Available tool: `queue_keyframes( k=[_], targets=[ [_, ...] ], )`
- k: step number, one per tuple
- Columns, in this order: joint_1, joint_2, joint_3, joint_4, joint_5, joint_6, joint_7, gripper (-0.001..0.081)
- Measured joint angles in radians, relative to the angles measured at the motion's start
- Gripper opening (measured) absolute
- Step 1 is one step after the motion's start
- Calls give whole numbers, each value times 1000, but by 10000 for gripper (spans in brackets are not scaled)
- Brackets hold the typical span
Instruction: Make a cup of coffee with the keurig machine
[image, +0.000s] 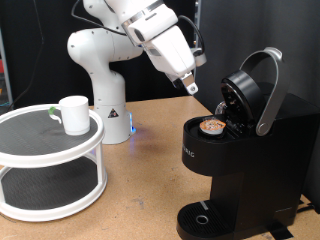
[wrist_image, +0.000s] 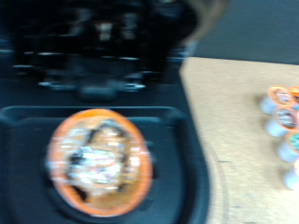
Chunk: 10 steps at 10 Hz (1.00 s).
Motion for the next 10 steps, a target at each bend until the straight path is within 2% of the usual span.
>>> queue_keyframes(
  k=[2, 3, 7, 9, 10],
  targets=[
    [-11, 1, -4, 44, -94, -167, 20, 808],
    [-13, 2, -4, 73, -111, -219, 46, 808],
    [-13, 13, -1, 164, -104, -243, 168, 808],
    [-11, 48, 1, 207, -89, -249, 190, 808],
    [-12, 49, 1, 205, -90, -249, 189, 808]
  ],
)
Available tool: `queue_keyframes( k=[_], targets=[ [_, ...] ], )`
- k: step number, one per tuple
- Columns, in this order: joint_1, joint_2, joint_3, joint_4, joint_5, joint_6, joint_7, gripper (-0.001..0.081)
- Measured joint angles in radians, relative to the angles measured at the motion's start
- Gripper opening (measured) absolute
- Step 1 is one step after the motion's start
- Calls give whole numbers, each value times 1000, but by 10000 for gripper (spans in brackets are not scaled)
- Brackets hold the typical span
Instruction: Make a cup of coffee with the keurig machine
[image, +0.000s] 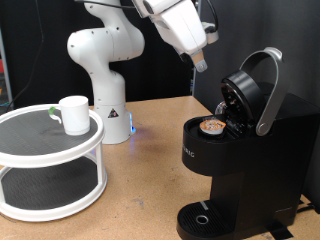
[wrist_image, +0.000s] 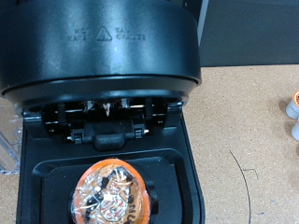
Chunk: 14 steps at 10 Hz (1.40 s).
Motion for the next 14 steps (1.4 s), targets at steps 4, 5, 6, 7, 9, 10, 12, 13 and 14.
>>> queue_keyframes(
  k=[4, 5, 6, 7, 9, 10, 12, 13, 14],
  targets=[
    [0, -5, -18, 24, 14, -37, -42, 808],
    [-1, -5, -23, 35, 19, -41, -43, 808],
    [-1, -5, -26, 43, 20, -42, -43, 808],
    [-2, -5, -29, 47, 20, -42, -42, 808],
    [-2, -5, -31, 46, 20, -42, -42, 808],
    [1, -5, -29, 43, 24, -42, -47, 808],
    [14, 1, -5, 42, 47, -24, -29, 808],
    [23, 6, 18, 43, 53, -7, -2, 808],
    [32, 9, 45, 43, 53, 16, 24, 808]
  ],
)
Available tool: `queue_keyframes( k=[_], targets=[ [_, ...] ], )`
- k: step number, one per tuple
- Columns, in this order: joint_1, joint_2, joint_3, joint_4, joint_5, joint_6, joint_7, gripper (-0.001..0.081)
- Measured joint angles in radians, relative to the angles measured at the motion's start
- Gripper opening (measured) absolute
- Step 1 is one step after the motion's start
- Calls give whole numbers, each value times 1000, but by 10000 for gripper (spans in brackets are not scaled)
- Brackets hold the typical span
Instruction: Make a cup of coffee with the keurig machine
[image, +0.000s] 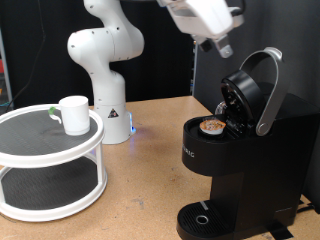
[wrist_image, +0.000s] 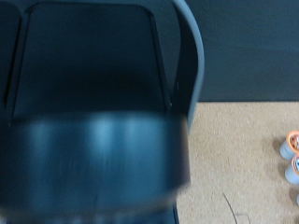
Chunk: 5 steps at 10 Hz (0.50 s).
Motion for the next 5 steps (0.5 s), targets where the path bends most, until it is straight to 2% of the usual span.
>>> queue_keyframes(
  k=[3, 5],
  targets=[
    [19, 13, 67, 2, -20, 43, 70, 808],
    [19, 13, 62, -1, 5, 40, 49, 808]
  ],
)
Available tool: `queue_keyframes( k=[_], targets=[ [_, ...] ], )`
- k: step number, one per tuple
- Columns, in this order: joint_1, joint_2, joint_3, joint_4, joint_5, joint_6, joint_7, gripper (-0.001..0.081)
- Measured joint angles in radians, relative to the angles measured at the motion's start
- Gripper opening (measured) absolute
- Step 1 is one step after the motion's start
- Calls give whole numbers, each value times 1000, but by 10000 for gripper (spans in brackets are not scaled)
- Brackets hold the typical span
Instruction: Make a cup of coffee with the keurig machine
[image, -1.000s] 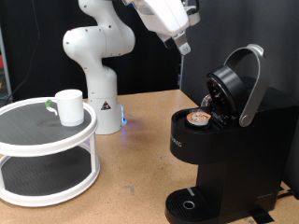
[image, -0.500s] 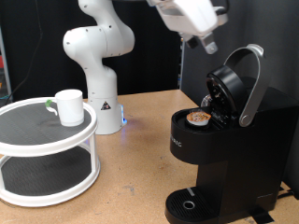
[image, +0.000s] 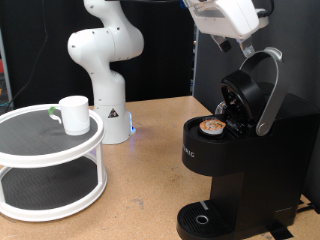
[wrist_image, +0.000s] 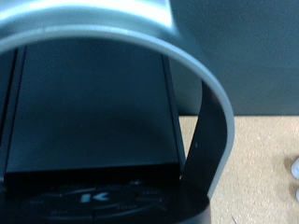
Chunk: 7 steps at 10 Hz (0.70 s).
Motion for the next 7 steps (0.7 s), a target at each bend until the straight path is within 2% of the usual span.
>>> queue_keyframes(
  k=[3, 7],
  targets=[
    [1, 0, 10, 3, 44, 32, 1, 808],
    [5, 0, 57, 9, 44, 76, 53, 808]
  ],
)
